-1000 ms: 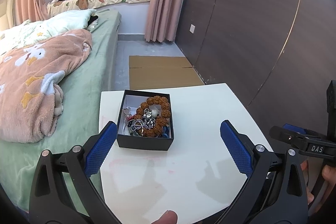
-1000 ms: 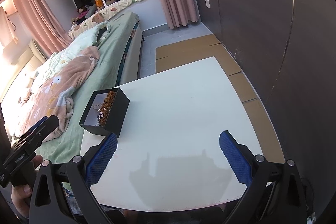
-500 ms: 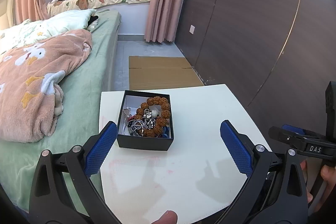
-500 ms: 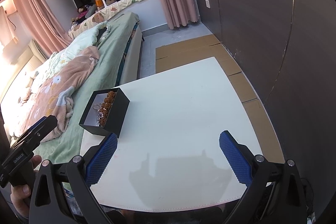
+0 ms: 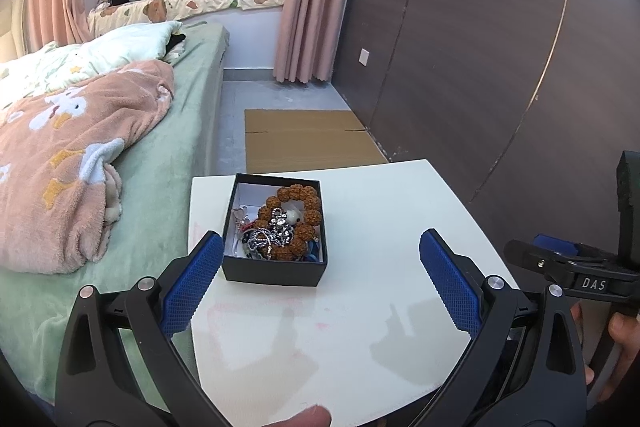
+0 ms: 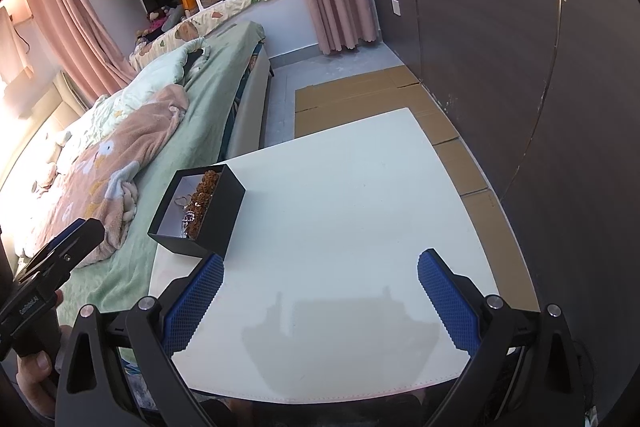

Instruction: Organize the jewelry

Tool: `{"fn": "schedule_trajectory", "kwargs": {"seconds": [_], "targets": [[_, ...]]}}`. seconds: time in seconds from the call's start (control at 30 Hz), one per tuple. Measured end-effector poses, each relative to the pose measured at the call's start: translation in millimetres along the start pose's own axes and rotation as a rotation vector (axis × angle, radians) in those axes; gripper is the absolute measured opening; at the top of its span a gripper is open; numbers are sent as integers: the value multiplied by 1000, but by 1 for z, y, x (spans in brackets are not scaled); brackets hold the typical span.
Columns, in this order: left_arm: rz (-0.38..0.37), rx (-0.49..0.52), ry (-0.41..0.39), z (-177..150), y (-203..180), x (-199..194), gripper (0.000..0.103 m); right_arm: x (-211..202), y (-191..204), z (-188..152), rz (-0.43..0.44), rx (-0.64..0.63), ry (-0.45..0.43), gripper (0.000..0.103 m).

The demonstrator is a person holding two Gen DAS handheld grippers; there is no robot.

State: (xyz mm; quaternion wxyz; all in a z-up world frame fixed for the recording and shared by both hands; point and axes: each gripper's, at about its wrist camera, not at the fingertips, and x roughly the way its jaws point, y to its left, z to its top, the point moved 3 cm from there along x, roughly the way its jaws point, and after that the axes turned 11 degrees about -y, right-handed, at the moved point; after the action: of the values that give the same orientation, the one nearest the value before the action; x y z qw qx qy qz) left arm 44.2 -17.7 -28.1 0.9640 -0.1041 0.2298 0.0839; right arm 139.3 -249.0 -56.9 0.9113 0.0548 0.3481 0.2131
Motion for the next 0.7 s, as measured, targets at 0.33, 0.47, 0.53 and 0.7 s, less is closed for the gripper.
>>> {"fn": "schedule_trajectory", "kwargs": {"seconds": [0.33, 0.47, 0.53, 0.7], "targets": [[21, 18, -17, 2, -3, -4, 98, 0, 3, -2, -5, -5, 1, 95], [20, 22, -26, 2, -3, -5, 98, 0, 2, -2, -5, -5, 2, 95], [27, 36, -30, 1, -5, -5, 98, 0, 2, -2, -5, -6, 3, 95], [22, 48, -18, -1, -7, -3, 98, 1, 4, -4, -8, -13, 6, 95]]}}
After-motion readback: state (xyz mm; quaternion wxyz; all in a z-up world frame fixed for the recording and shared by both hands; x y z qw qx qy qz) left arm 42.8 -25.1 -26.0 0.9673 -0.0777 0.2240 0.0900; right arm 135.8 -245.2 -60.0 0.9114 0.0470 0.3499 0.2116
